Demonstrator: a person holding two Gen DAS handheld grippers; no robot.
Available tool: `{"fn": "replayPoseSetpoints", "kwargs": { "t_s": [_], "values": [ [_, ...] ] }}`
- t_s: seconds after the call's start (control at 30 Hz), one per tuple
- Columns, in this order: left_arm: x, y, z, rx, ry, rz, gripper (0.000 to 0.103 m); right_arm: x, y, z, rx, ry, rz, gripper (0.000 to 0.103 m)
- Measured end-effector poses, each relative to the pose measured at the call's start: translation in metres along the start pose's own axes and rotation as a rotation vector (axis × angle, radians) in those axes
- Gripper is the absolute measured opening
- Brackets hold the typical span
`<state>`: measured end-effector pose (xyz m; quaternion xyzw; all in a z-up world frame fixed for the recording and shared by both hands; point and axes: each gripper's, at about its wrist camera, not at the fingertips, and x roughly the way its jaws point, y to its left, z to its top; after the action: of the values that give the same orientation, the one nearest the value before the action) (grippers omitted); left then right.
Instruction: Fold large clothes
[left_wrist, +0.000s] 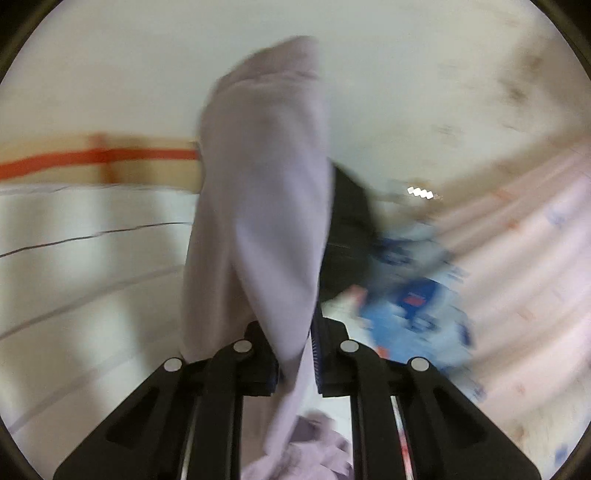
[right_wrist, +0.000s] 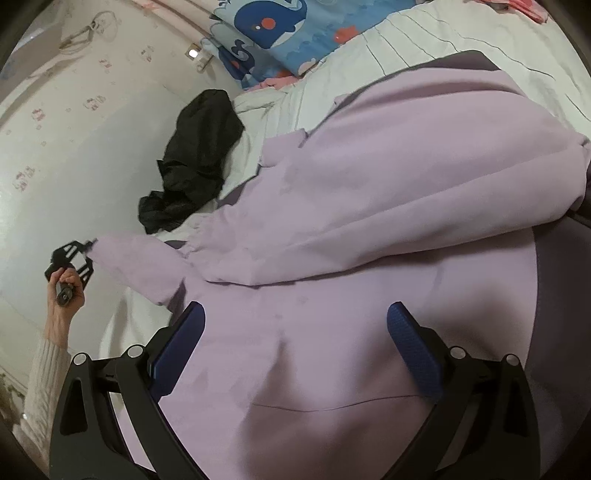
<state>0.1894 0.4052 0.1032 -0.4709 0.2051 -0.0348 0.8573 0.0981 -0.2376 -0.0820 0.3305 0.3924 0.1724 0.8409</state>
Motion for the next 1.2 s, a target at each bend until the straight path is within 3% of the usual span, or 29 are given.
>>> {"fn": "replayPoseSetpoints", "kwargs": {
  "t_s": [0.07, 0.17, 0.27, 0.4, 0.57, 0.7, 0.83, 1.03, 1.1, 1.17, 1.2],
  "values": [
    [-0.007, -0.051, -0.021, 0.124, 0.046, -0.140, 0.015, -0.005, 0.005, 0.003, -0.003, -0.013, 0.022, 0.095],
    [-0.013, -0.117, -0.059, 0.285, 0.132, -0.283, 0.015, -0.018, 0.018, 0.008, -0.037, -0.054, 0.049, 0.095],
    [-0.006, -0.188, -0.129, 0.446, 0.263, -0.427, 0.015, -0.032, 0.022, 0.015, -0.035, -0.099, 0.085, 0.095],
    [0.034, -0.238, -0.242, 0.572, 0.461, -0.522, 0.015, -0.061, 0.002, 0.030, 0.068, -0.185, 0.151, 0.095],
    [0.106, -0.224, -0.406, 0.696, 0.742, -0.468, 0.015, -0.097, -0.040, 0.049, 0.231, -0.287, 0.227, 0.096],
    [0.149, -0.183, -0.499, 0.843, 0.884, -0.314, 0.015, -0.095, -0.077, 0.055, 0.385, -0.265, 0.288, 0.096],
    [0.158, -0.155, -0.520, 0.851, 0.900, -0.291, 0.015, -0.080, -0.098, 0.050, 0.507, -0.222, 0.348, 0.096],
    [0.158, -0.169, -0.522, 0.932, 0.900, -0.244, 0.017, -0.078, -0.101, 0.058, 0.494, -0.256, 0.349, 0.096],
    [0.146, -0.172, -0.523, 0.991, 0.926, -0.214, 0.030, -0.072, -0.103, 0.063, 0.477, -0.255, 0.324, 0.096],
    [0.125, -0.171, -0.513, 1.033, 0.910, -0.202, 0.065, -0.066, -0.105, 0.072, 0.472, -0.243, 0.294, 0.097],
    [0.111, -0.170, -0.506, 1.066, 0.876, -0.198, 0.072, -0.061, -0.105, 0.078, 0.461, -0.231, 0.288, 0.097]
  ]
}}
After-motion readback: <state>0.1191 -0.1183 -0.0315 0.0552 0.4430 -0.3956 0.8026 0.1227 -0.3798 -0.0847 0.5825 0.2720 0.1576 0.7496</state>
